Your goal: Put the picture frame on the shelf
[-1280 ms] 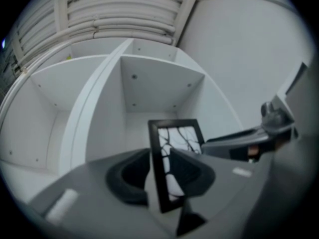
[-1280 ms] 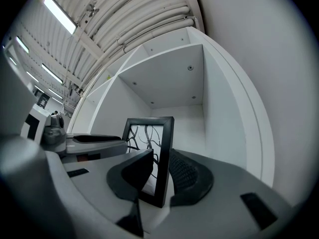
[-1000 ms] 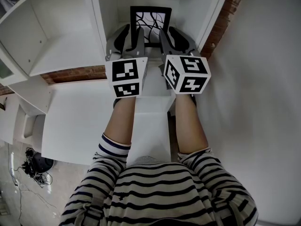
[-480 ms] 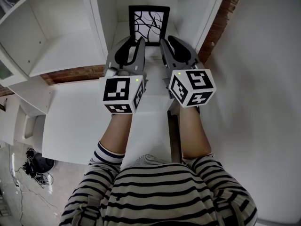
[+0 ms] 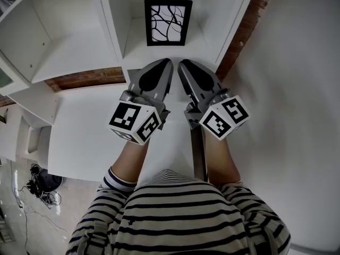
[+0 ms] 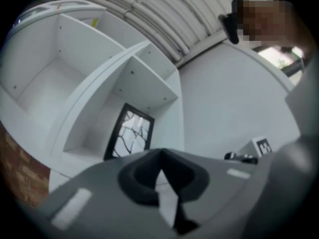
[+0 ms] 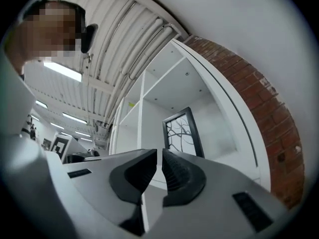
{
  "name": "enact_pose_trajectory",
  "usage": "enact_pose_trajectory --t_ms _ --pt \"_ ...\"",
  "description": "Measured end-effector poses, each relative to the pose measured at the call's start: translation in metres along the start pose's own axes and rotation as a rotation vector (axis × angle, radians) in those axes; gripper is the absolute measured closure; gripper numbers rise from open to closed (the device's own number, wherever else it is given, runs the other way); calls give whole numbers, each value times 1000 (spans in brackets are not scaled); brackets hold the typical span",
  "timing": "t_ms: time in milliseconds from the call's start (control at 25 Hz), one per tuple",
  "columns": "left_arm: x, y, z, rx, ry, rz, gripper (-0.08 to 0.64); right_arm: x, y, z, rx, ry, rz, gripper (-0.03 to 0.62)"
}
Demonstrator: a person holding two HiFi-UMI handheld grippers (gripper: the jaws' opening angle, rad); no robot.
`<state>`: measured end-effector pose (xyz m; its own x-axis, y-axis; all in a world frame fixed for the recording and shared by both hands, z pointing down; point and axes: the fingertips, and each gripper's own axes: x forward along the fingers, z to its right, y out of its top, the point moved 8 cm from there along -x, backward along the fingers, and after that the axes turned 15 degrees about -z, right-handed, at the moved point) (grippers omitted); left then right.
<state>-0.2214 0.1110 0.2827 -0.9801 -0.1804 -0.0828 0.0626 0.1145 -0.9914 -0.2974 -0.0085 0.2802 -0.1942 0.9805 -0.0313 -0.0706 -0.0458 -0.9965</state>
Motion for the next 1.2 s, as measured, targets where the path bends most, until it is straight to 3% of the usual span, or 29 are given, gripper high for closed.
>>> enact_pose_trajectory --t_ms 440,640,840,1200 --pt "-24 -44 8 -37 -205 -10 554 -31 -46 -22 36 161 5 583" --pt "-39 -74 16 -76 -308 -5 554 -39 -70 -35 45 194 -19 583" --pt "-56 -95 22 -71 -341 -38 554 -49 -93 -46 76 212 -68 584" --pt "-74 -117 34 -146 -328 -23 555 -62 -113 -58 135 229 -79 584"
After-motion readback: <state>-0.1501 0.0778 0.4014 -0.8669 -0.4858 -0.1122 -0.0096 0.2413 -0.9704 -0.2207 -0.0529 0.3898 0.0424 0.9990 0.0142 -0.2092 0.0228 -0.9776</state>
